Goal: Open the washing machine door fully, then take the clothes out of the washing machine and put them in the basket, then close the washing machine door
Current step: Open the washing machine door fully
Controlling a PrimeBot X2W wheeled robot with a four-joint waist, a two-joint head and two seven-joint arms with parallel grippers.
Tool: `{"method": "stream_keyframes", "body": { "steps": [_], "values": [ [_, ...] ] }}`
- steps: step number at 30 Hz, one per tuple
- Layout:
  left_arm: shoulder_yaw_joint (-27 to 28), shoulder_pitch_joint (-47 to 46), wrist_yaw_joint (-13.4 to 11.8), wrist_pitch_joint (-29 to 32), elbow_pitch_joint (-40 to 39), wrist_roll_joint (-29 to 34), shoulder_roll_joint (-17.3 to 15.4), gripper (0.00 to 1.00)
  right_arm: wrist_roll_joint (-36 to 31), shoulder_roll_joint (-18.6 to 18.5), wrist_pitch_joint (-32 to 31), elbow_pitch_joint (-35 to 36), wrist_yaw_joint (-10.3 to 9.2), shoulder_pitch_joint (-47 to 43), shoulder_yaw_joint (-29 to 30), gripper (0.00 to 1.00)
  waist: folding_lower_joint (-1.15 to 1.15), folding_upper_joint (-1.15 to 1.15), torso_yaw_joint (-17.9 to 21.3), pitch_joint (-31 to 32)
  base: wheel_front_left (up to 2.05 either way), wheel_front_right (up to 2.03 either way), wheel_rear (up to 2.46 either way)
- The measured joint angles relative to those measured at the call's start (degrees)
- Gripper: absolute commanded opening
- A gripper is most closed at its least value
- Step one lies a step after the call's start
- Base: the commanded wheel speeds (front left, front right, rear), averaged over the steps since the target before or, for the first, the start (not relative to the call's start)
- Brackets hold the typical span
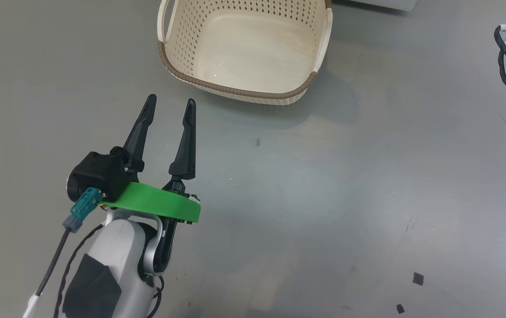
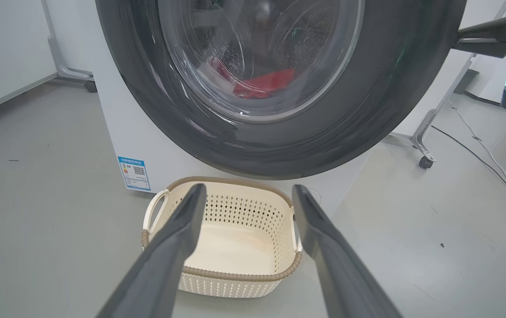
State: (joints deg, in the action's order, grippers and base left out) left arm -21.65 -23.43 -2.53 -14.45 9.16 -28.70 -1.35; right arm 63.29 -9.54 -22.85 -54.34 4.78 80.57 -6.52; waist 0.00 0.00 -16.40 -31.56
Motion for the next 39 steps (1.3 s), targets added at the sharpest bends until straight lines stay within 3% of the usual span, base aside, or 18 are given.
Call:
{"method": "stream_keyframes", "body": {
  "steps": [5, 17, 32, 39],
  "values": [
    [0.9, 0.1, 0.0, 0.0, 0.5, 0.4, 0.0, 1.0, -5.5, -1.6, 4.9, 1.6, 1.7, -2.0, -4.2, 0.0, 0.0, 0.0, 0.7, 1.6, 0.0, 0.0, 0.0],
    [2.6, 3.1, 0.0, 0.0, 1.7, 1.8, 0.0, 1.0, -17.0, -3.4, 17.2, 5.2, 2.2, -12.2, -14.1, 0.0, 0.0, 0.0, 3.5, 6.8, 0.0, 0.0, 0.0],
    [5.6, 6.5, 0.0, 0.0, 2.3, 4.6, -0.2, 1.0, -21.1, -3.9, 33.8, 12.3, 2.21, -27.6, -18.4, 0.0, 0.0, 0.0, 9.2, 13.2, 0.0, 0.0, 0.0],
    [6.1, 7.9, 0.0, 0.0, 2.2, 4.8, -0.2, 1.0, -23.7, -4.5, 37.6, 13.8, 2.21, -35.1, -19.4, 0.0, 0.0, 0.0, 11.0, 15.1, 0.0, 0.0, 0.0]
  ]
}}
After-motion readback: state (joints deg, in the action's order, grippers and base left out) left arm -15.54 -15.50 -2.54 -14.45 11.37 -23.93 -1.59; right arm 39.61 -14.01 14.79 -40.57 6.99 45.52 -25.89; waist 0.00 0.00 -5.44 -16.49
